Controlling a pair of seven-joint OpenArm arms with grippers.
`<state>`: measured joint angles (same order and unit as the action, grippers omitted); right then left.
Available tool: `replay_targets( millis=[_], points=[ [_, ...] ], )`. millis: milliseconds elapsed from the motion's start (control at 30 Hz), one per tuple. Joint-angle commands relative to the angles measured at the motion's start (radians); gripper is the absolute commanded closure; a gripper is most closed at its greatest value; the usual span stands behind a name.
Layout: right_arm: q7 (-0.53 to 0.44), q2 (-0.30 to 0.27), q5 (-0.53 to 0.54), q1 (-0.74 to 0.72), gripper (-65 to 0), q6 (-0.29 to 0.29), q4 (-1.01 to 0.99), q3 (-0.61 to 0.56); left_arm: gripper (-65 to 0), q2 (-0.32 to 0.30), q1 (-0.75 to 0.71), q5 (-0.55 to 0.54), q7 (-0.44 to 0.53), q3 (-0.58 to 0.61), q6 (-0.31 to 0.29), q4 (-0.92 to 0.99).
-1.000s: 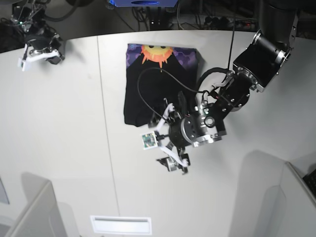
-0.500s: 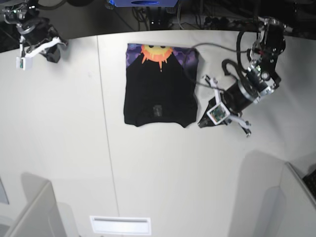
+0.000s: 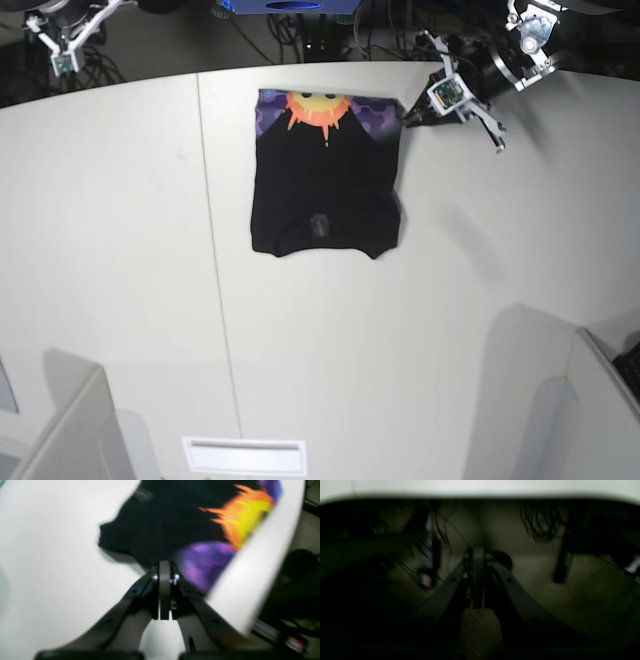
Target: Fold the T-shirt properly
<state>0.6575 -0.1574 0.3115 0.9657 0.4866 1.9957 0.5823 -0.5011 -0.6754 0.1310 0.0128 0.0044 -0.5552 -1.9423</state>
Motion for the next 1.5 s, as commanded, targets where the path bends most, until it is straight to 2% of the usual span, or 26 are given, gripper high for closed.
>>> replay_targets(
  millis=[0,100,133,233,300,400,567,733,867,1000,1167,1200,1267,1367,1400,1467],
  points=[
    [-0.015,0.005,-0.035,0.023,0.0,0.036,0.01,0.006,0.0,-0.008,-0.04,-0.008,0.023,-0.008,0.002,-0.016],
    [-0.014,0.058,-0.203,0.035,0.0,0.183,-0.013,-0.014,0.0,-0.009,-0.137,-0.006,0.023,-0.001,0.002,-0.01],
    [-0.014,0.065,-0.255,0.035,0.0,0.212,-0.023,-0.035,0.0,-0.008,-0.165,-0.006,0.023,-0.001,0.002,-0.007],
    [-0.015,0.069,-0.412,0.031,0.0,0.212,-0.115,-0.158,0.0,-0.001,-0.248,-0.006,0.022,0.001,0.005,0.017],
    [-0.021,0.06,-0.463,0.025,0.0,0.212,-0.203,-0.259,0.0,0.008,-0.287,-0.006,0.022,0.003,0.024,0.053],
    [-0.023,0.011,-0.467,-0.02,0.0,0.212,-0.335,-0.365,0.0,0.042,-0.317,-0.006,0.023,0.003,0.044,0.14],
    [-0.034,-0.08,-0.424,-0.158,0.0,0.212,-0.622,-0.506,0.0,0.143,-0.286,-0.006,0.037,0.001,0.045,0.393],
    [-0.199,-0.124,-0.427,-0.29,0.0,0.212,-0.912,-0.588,0.0,0.238,-0.203,-0.006,0.166,0.001,0.045,0.671],
    [-0.27,-0.124,-0.427,-0.376,0.0,0.212,-1.056,-0.608,0.0,0.299,-0.111,-0.009,0.197,-0.001,0.045,0.875],
    [-0.33,-0.095,-0.427,-0.482,0.0,0.212,-1.215,-0.606,0.0,0.351,0.018,-0.008,0.198,-0.001,0.045,1.124],
    [-0.47,-0.052,-0.424,-0.581,0.0,0.212,-1.395,-0.598,0.0,0.373,0.228,-0.006,0.2,-0.001,0.045,1.484],
    [-0.497,-0.037,-0.424,-0.606,0.0,0.195,-1.449,-0.598,0.0,0.373,0.279,-0.006,0.2,-0.001,0.045,1.564],
    [-0.571,-0.014,-0.426,-0.653,0.0,0.042,-1.571,-0.603,0.0,0.374,0.375,-0.009,0.2,-0.001,0.045,1.699],
    [-0.741,0.034,-0.427,-0.718,0.0,-0.191,-1.748,-0.605,0.0,0.373,0.466,-0.008,0.2,-0.001,0.045,1.793],
    [-0.798,0.045,-0.427,-0.732,0.0,-0.239,-1.792,-0.606,0.0,0.373,0.475,-0.008,0.2,-0.001,0.045,1.788],
    [-0.885,0.058,-0.427,-0.749,0.0,-0.291,-1.851,-0.603,0.0,0.374,0.497,-0.006,0.2,-0.001,0.045,1.79]
  ],
)
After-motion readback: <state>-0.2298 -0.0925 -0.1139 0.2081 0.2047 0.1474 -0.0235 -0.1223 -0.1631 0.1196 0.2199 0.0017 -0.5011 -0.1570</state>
